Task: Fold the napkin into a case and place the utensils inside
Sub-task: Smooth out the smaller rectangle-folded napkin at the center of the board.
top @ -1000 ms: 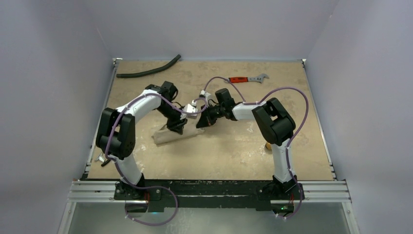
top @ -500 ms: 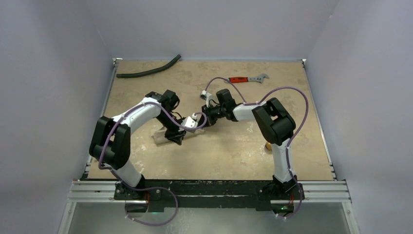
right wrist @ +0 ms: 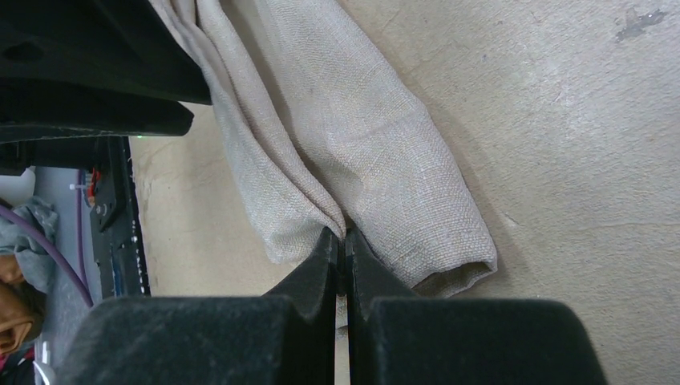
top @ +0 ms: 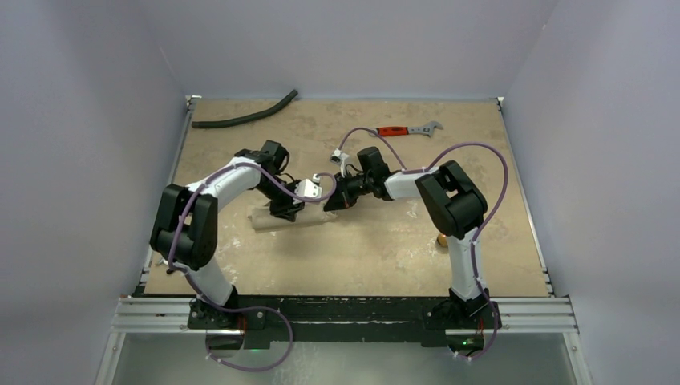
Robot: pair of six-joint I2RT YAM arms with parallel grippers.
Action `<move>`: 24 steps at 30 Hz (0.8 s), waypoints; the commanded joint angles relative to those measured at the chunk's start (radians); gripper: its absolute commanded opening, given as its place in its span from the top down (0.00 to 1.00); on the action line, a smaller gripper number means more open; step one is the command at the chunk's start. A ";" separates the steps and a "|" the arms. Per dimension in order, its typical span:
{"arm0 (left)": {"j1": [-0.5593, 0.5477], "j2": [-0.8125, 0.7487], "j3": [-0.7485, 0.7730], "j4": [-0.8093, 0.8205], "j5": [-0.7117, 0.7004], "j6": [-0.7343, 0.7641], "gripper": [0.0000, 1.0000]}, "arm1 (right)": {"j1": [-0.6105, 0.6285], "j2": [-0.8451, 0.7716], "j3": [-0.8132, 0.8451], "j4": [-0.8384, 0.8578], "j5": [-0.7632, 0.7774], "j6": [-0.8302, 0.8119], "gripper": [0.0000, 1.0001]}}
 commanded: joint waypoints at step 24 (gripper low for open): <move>0.149 0.250 0.067 -0.028 0.137 0.027 0.73 | -0.024 -0.249 -0.058 -0.165 0.144 -0.061 0.57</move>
